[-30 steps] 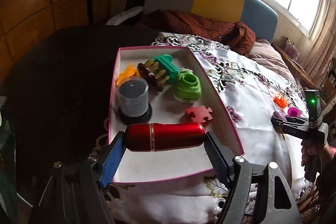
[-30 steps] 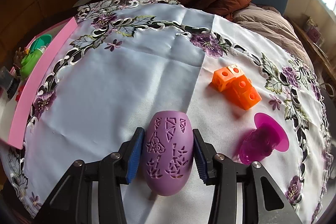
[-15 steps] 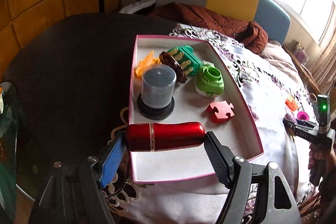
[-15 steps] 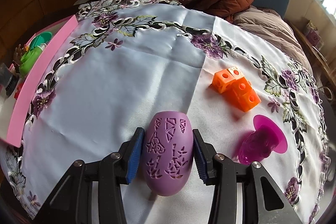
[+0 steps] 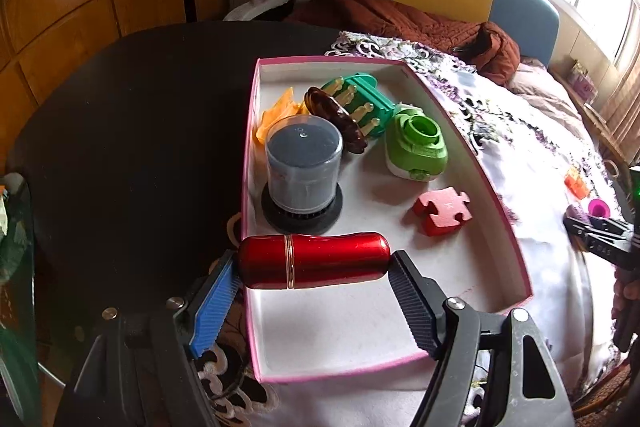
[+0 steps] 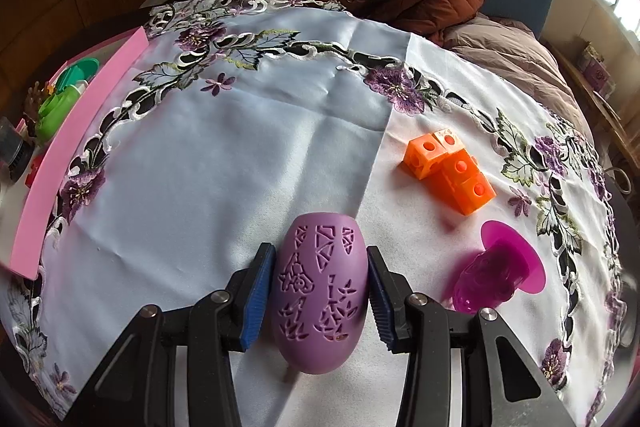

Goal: Organize rigid objects
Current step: 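Lower the red lipstick tube into the tray and open the left gripper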

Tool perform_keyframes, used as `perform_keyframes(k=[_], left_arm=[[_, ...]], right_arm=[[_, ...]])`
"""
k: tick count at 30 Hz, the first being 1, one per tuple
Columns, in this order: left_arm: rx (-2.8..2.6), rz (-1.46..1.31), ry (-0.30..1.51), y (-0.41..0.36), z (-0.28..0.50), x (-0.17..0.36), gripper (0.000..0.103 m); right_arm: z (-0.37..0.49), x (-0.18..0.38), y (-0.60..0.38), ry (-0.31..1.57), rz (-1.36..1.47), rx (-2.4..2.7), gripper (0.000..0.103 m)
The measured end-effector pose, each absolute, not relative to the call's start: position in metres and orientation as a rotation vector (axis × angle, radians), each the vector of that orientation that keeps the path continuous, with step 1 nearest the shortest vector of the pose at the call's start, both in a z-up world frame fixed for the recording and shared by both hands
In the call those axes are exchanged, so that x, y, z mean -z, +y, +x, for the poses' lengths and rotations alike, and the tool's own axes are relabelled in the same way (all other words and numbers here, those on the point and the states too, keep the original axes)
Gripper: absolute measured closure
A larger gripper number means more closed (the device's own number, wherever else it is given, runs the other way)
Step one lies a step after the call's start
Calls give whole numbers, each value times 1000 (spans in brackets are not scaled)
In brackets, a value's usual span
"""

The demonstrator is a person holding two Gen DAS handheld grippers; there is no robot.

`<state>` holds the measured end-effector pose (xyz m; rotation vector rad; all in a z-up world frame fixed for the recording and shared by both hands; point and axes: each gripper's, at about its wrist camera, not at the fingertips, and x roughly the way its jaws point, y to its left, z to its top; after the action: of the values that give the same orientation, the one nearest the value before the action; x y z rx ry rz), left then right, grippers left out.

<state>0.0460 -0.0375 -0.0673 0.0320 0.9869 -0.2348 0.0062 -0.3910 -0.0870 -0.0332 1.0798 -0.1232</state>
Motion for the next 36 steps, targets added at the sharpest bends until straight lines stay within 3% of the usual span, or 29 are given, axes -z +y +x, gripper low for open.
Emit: perform_keyframes(k=[21, 36], left_arm=[[204, 97, 1002, -45, 55, 86, 27], [180, 116, 954, -47, 46, 67, 27]], right_arm=[[7, 87, -390, 1079, -39, 126, 58], [7, 87, -390, 1080, -38, 126, 58]])
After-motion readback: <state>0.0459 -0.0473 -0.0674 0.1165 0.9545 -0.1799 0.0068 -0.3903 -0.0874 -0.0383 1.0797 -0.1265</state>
